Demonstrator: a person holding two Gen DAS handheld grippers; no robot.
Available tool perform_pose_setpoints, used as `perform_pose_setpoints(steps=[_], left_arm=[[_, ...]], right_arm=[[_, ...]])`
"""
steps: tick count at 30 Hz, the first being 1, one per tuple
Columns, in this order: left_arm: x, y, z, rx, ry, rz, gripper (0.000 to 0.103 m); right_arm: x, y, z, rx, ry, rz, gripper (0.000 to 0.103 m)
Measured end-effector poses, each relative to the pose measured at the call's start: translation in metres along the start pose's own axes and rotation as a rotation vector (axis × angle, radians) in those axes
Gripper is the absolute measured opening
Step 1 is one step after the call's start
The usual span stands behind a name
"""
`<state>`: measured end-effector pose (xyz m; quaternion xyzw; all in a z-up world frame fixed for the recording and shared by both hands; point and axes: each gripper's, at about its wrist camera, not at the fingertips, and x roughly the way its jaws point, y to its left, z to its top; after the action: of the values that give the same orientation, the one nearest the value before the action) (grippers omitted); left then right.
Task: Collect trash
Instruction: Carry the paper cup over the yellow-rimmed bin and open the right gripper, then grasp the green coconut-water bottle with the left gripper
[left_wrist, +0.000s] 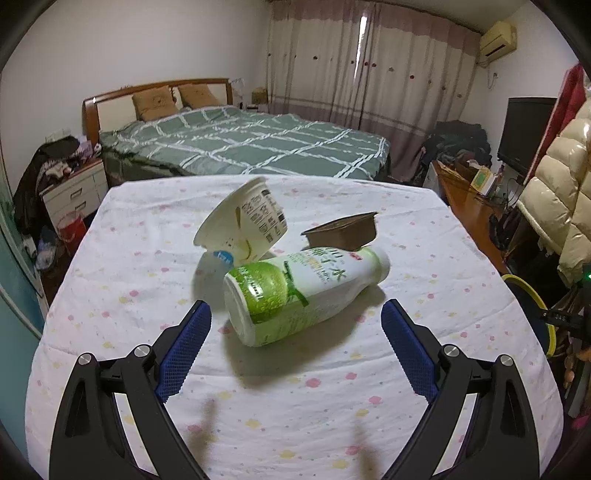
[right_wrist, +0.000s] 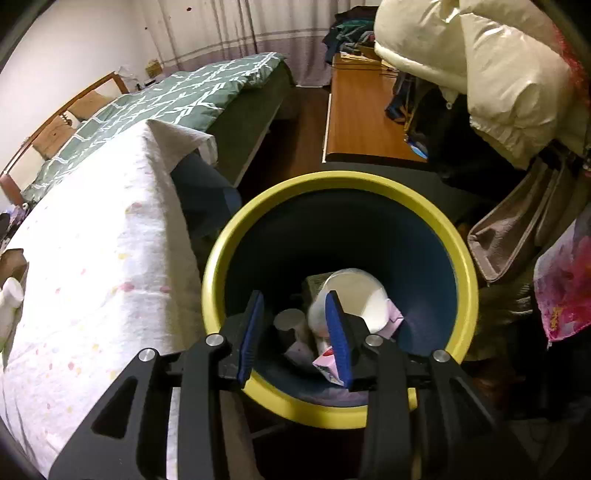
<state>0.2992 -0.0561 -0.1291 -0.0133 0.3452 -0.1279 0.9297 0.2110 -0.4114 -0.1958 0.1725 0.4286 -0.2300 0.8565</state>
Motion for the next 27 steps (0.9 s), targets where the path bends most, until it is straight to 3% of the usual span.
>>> perform_pose_setpoints(steps=[5, 12, 20, 24, 27], left_arm=[[0.016, 0.005, -0.001, -0.026, 0.052, -0.002, 0.092], [0.035, -0.021, -0.006, 0.040, 0.119, -0.054, 0.092], [0.029, -0.081, -0.018, 0.111, 0.187, -0.265, 0.092], [0.013, -0.088, -0.018, 0.130, 0.180, -0.244, 0.092], [0.007, -0.083, -0.011, 0.134, 0.186, -0.160, 0.092]], right_arm=[[-0.003, 0.000, 0.000, 0.002, -0.011, 0.030, 0.037], [-0.004, -0.009, -0.001, 0.017, -0.014, 0.058, 0.037], [-0.007, -0.021, -0.002, 0.037, -0.022, 0.077, 0.038], [-0.010, -0.026, -0.002, 0.040, -0.030, 0.086, 0.039], [-0.009, -0.031, -0.002, 0.053, -0.033, 0.097, 0.039]])
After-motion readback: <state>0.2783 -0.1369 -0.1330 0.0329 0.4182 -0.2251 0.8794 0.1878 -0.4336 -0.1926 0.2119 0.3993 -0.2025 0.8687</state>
